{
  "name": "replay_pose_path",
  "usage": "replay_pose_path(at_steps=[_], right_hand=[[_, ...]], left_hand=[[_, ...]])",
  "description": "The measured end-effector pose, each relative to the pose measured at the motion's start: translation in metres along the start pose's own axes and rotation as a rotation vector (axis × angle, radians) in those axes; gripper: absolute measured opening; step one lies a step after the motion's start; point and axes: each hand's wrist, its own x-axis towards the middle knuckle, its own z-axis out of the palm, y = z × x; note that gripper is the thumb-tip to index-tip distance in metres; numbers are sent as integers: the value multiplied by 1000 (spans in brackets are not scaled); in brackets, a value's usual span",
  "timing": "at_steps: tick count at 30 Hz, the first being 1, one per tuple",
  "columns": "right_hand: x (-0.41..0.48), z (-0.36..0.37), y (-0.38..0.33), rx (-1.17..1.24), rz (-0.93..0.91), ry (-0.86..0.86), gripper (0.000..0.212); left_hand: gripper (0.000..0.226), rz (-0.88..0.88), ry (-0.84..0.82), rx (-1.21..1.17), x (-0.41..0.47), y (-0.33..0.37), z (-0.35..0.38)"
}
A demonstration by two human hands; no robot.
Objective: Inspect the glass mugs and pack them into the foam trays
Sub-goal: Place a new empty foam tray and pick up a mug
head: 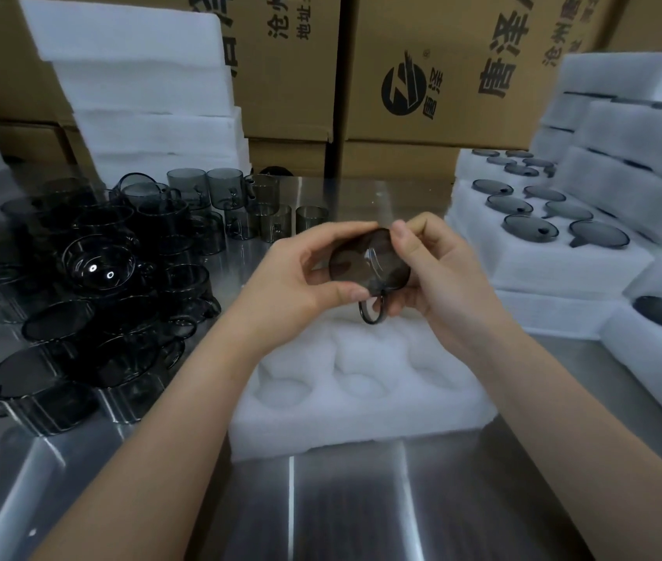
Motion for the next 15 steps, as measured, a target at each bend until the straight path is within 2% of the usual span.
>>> replay_pose_path(at_steps=[2, 6, 8, 10, 13, 15], right_hand=[[2, -3, 0, 134, 45, -96, 11], [4, -6, 0, 268, 91, -247, 32], [4, -7, 0, 234, 100, -214, 31], [4, -6, 1, 101, 91, -134, 30], [2, -1, 4, -143, -2, 2, 27], [1, 3, 7, -212, -75, 81, 26]], left_hand=[[61, 13, 40, -39, 1, 0, -1], [61, 7, 86, -104, 2, -1, -3], [61, -7, 70, -80, 2, -1, -2], [62, -17, 44, -40, 1, 0, 0], [69, -20, 9, 98, 0, 1, 4], [76, -6, -13, 230, 0, 2, 7]])
